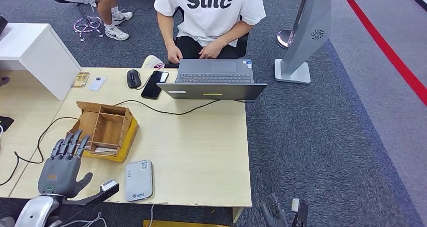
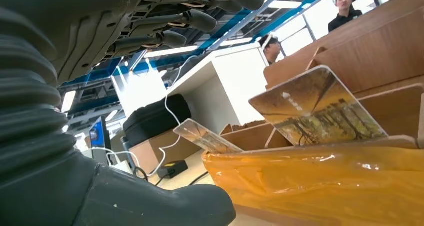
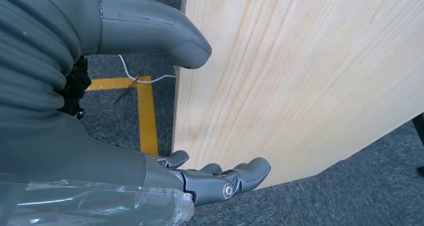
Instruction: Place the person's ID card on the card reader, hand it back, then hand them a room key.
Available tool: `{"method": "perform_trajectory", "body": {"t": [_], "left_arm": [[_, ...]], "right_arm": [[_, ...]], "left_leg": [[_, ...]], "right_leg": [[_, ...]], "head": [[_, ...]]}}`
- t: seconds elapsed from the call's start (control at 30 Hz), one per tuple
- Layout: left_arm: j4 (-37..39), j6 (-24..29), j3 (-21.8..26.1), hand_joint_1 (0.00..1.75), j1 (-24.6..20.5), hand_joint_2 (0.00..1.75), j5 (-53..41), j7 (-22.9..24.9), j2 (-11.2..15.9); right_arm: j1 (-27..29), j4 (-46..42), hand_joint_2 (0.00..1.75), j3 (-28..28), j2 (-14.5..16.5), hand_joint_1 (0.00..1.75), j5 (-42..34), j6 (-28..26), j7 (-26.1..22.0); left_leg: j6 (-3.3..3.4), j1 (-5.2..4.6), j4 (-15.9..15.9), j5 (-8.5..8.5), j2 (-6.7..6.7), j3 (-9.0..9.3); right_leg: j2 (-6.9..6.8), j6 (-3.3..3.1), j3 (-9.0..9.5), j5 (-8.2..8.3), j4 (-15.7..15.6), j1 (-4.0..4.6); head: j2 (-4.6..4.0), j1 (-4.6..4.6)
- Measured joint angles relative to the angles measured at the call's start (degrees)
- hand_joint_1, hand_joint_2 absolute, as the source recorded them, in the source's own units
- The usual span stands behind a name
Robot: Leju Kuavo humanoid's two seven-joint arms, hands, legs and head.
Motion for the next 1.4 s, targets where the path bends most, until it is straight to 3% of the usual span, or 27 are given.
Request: {"method": "perform_trajectory", "body": {"t": [0.57,1.4], "left_arm": [[5.2,-0.2,0.2,0.0,-3.8,1.75,0.0,0.0,-2.0],[5.8,1.4,-0.5,0.0,-4.8,1.75,-3.0,1.5,-1.3]], "right_arm": [[-0.1,0.0,1.75,0.1,0.0,0.0,0.4,0.1,0.2],[-0.1,0.0,1.75,0.4,0.1,0.0,0.9,0.3,0.2]], "left_leg": [[0.0,0.0,0.0,0.0,0.0,0.0],[0.0,0.01,0.0,0.0,0.01,0.01]], "right_leg": [[-0.01,0.0,-0.01,0.0,0.0,0.0],[0.01,0.0,-0.01,0.0,0.0,0.0]], "head": [[0.0,0.01],[0.0,0.0]]}}
